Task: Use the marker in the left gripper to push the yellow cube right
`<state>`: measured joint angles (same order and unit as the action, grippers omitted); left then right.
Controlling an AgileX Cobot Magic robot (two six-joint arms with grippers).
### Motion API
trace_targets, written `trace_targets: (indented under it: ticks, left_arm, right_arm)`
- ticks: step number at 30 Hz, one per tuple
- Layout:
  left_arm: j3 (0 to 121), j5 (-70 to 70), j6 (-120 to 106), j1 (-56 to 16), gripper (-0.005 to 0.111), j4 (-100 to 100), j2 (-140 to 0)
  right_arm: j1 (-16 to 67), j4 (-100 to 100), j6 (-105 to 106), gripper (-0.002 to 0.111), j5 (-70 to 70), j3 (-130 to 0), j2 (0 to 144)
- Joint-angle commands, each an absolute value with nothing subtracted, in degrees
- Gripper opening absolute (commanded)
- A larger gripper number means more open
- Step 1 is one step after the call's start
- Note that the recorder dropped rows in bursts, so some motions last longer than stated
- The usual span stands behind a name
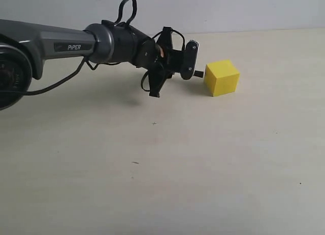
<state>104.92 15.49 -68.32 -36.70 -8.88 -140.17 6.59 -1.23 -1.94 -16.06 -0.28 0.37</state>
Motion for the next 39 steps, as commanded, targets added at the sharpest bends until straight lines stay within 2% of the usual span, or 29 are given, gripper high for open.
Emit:
trace_targets:
  ticks: [1,11,20,27,39]
  left_arm:
    - [105.22,10.36,-68.94,-35.97,0.000,-8.51,-140.58]
    - [105.22,9.81,-70.07,-35.95,0.000,-8.63,-140.57]
    - [105.22,16.11,-70.62,-35.95,0.000,-8.75,-140.57]
    - [105.22,10.39,-71.69,-35.95,0.000,-8.51,-140.57]
    - [105.22,8.98,-71.71,-35.85,0.000,-8.51,-140.57]
  right_arm:
    - [6.68,-1.33,-1.73,0.000,-15.34,0.00,0.00]
    - [6.68,-1.33,-1.73,0.000,-15.34,0.00,0.00]
    - [6.68,-1.33,-1.85,0.000,-15.34,0.00,0.00]
    - [6.68,-1.33,-1.73,0.000,-15.34,0.00,0.00]
    - [6.68,-1.33,-1.73,0.000,-15.34,0.00,0.00]
